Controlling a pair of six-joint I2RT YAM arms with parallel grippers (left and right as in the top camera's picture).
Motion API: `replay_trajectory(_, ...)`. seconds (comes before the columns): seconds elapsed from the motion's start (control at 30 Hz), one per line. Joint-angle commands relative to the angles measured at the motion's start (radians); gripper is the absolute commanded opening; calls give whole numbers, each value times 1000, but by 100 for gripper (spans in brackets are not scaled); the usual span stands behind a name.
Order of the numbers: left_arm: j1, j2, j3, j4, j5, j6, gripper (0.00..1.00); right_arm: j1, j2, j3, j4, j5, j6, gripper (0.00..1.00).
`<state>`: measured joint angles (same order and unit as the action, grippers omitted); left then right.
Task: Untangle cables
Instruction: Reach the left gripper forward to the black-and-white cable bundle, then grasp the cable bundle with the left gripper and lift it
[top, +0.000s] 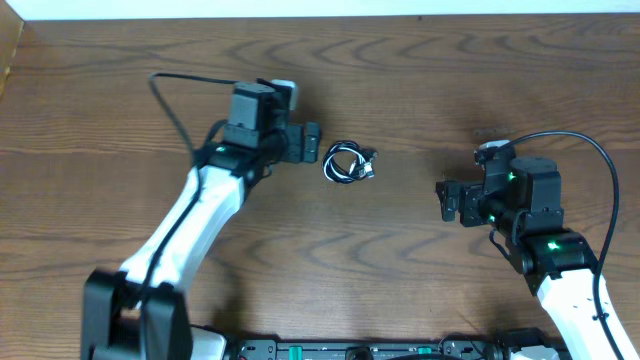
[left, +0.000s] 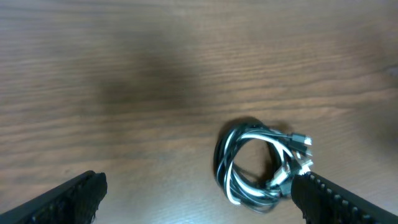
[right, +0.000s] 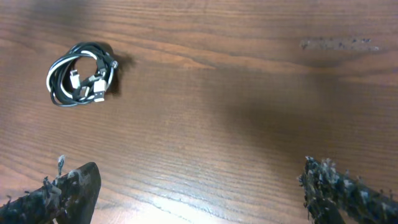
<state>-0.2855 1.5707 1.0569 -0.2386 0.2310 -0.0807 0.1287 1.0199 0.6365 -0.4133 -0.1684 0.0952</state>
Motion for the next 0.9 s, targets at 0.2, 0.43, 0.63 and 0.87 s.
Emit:
replay_trajectory(0.2,-76,187,15,86,-23,-29,99,3,-3,19,1,-12,5,99)
replay_trajectory(0.43,-121,249,15,92,-24,-28,97,3,-3,19,2,-23,5,99)
replay_trajectory(0.63,-126,299,14,95,-49,-29,86,3,-3,19,2,-23,5,99)
replay_trajectory(0.87,-153,353,14,95,-49,-55,86,3,-3,19,1,-26,6,99)
